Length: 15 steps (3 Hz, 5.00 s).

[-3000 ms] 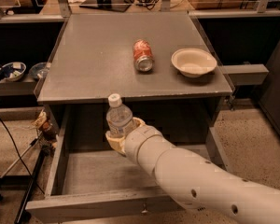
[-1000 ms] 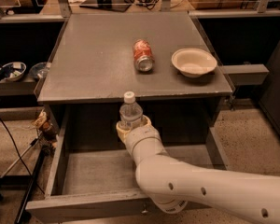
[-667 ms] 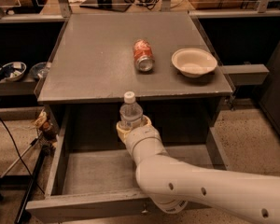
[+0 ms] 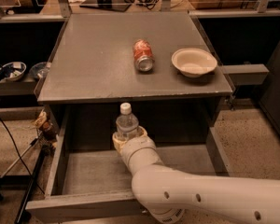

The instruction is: Place blue plastic bottle into top drawer

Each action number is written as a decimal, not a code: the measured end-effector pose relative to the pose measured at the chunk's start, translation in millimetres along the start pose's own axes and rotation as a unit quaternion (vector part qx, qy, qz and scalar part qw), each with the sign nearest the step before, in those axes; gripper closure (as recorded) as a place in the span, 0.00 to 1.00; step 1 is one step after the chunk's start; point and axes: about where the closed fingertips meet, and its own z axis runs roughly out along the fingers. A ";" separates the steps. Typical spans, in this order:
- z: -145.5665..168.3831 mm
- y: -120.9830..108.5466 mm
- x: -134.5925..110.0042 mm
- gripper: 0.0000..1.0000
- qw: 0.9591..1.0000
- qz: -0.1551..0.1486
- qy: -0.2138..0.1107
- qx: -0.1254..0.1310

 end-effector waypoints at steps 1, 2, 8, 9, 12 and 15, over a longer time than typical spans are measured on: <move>0.8 -4.2 1.7 1.00 1.000 0.002 0.001 0.025; 0.5 -16.6 6.2 1.00 0.998 0.004 0.005 0.062; -13.5 -11.9 38.4 1.00 0.993 0.069 0.028 0.090; 6.7 -52.4 21.9 1.00 0.991 0.053 0.022 0.118; -18.5 -33.0 37.7 1.00 0.994 0.051 0.008 0.099; -34.2 -36.1 44.2 1.00 0.994 0.044 0.020 0.099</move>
Offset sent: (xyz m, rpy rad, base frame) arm 0.0034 -0.0268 -0.0128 -0.0609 0.0026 -0.1858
